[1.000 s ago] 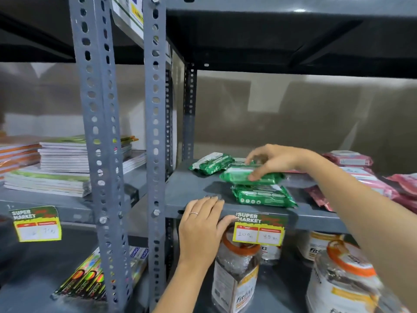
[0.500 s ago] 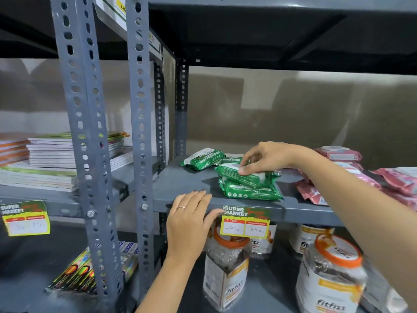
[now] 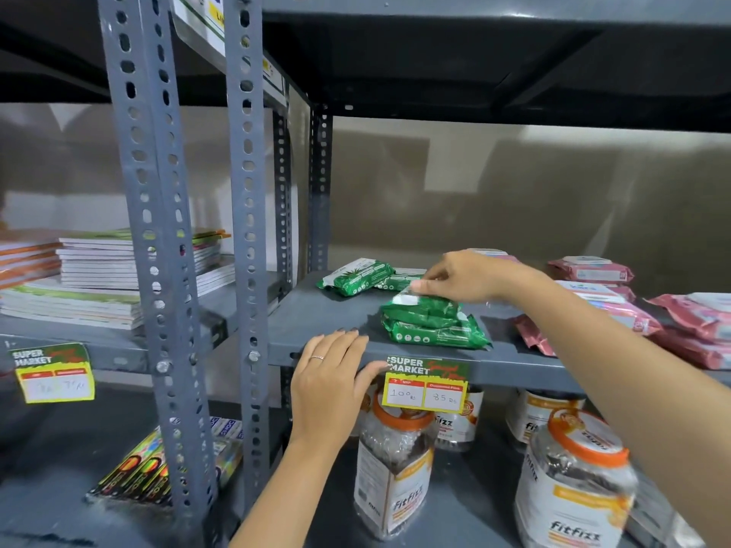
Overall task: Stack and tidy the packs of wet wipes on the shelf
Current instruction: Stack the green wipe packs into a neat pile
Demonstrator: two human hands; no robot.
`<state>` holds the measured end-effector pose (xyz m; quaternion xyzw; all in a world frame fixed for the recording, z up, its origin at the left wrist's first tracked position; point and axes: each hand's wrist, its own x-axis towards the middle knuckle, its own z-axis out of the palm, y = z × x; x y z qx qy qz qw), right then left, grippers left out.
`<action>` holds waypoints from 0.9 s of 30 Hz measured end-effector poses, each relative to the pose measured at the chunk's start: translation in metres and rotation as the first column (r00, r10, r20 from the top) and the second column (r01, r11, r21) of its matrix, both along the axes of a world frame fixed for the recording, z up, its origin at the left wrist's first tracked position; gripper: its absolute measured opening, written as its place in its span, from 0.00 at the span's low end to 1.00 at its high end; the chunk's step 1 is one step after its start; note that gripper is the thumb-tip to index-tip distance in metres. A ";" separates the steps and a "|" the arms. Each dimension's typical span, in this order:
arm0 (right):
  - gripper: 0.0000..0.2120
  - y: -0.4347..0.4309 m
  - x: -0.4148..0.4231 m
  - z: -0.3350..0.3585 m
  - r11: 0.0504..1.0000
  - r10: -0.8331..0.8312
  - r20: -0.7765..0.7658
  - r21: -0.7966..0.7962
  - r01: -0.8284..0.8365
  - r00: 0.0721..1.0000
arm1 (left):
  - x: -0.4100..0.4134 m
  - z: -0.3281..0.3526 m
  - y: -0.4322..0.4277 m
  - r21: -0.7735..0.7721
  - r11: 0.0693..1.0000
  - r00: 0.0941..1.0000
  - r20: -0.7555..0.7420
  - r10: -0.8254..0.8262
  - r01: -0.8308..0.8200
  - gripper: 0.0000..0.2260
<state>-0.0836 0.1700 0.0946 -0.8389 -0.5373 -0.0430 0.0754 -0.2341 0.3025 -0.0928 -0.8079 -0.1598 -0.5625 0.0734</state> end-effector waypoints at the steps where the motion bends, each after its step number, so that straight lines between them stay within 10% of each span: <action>1: 0.32 -0.001 -0.001 0.002 1.000 -0.020 0.001 0.008 0.020 1.000 | 0.000 0.000 -0.001 -0.004 1.000 1.000 -0.004 0.003 -0.003 0.20; 7: 0.17 -0.013 0.007 0.004 0.995 -0.005 -0.242 -0.102 -0.020 0.970 | -0.001 0.002 -0.004 -0.027 1.000 1.000 -0.022 0.012 -0.013 0.21; 22: 0.35 -0.014 0.015 -0.010 0.999 0.040 -0.084 0.034 -0.037 0.996 | -0.004 0.005 -0.008 -0.082 0.997 0.999 -0.040 0.007 -0.011 0.22; 27: 0.27 -0.010 0.008 0.003 0.999 -0.015 -0.027 -0.048 0.014 1.000 | -0.005 0.006 -0.008 -0.093 0.996 0.998 -0.061 0.001 -0.006 0.22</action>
